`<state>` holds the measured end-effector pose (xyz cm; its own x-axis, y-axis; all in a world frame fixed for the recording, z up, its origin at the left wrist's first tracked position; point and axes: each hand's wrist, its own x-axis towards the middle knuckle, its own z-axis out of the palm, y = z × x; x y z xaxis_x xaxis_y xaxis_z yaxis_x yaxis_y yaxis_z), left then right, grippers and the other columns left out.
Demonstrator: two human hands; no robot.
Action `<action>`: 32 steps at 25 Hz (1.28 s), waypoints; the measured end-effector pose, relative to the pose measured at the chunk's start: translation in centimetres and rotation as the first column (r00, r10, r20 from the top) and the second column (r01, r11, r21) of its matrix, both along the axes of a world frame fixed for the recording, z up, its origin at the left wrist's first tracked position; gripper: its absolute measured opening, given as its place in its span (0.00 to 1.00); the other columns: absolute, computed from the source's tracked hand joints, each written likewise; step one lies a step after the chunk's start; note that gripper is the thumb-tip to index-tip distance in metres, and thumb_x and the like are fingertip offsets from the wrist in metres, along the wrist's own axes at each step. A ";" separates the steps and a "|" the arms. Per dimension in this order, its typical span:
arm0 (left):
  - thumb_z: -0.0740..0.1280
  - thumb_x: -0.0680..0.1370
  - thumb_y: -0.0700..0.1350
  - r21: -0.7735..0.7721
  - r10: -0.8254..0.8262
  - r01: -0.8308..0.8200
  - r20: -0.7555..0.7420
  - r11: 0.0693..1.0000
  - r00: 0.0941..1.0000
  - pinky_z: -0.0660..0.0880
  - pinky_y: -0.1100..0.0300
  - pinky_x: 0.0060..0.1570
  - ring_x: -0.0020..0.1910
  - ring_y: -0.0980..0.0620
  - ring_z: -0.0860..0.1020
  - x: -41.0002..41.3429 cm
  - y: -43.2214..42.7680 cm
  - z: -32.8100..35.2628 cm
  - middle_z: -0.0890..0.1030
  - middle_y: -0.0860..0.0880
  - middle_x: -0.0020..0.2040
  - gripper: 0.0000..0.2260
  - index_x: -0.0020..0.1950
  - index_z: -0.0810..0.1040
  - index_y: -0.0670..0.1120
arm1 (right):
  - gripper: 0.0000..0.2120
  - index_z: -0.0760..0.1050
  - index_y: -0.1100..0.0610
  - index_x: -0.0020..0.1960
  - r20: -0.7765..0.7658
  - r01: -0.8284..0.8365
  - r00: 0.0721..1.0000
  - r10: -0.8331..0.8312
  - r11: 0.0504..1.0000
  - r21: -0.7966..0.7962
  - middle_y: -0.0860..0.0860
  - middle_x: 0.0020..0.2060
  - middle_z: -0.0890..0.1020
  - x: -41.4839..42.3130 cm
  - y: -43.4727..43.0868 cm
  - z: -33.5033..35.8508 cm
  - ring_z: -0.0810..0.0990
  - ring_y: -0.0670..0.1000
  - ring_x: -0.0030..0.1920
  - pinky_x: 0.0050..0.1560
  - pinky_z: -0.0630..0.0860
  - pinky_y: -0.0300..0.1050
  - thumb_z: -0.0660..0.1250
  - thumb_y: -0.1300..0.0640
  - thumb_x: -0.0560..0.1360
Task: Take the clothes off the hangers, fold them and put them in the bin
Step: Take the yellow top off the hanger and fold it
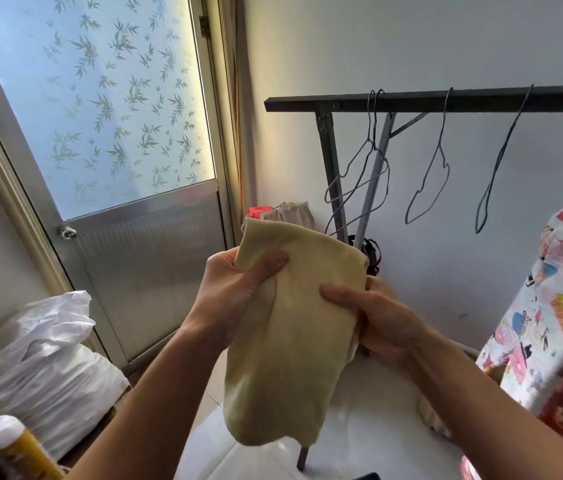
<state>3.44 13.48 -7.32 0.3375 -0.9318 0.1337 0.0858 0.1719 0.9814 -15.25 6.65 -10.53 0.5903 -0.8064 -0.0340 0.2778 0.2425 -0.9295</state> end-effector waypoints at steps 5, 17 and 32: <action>0.67 0.79 0.47 -0.092 0.294 -0.285 0.117 0.954 0.949 0.77 0.68 0.34 0.43 0.55 0.80 1.1 -0.2 -0.9 0.81 0.46 0.49 0.11 0.58 0.75 0.43 | 0.08 0.80 0.62 0.53 -0.070 0.339 0.934 -0.351 0.931 -0.138 0.56 0.48 0.86 1.1 0.1 1.6 0.84 0.55 0.50 0.57 0.79 0.55 0.70 0.62 0.74; 0.60 0.76 0.62 0.054 -0.076 0.167 -0.727 0.985 0.683 0.78 0.45 0.56 0.54 0.44 0.83 -2.9 1.8 -7.1 0.84 0.41 0.55 0.28 0.64 0.75 0.42 | 0.11 0.77 0.58 0.59 0.085 0.405 0.908 -0.411 0.911 0.073 0.56 0.51 0.85 6.5 4.9 -0.4 0.83 0.57 0.53 0.52 0.81 0.53 0.65 0.60 0.78; 0.79 0.68 0.46 0.052 0.241 -0.238 -0.051 0.970 0.969 0.82 0.53 0.44 0.47 0.48 0.84 0.3 4.0 -10.3 0.85 0.51 0.47 0.20 0.57 0.79 0.48 | 0.26 0.66 0.55 0.69 -0.265 0.608 0.762 -0.591 0.794 -0.022 0.53 0.60 0.75 6.2 6.8 -5.9 0.75 0.51 0.59 0.57 0.75 0.48 0.70 0.62 0.74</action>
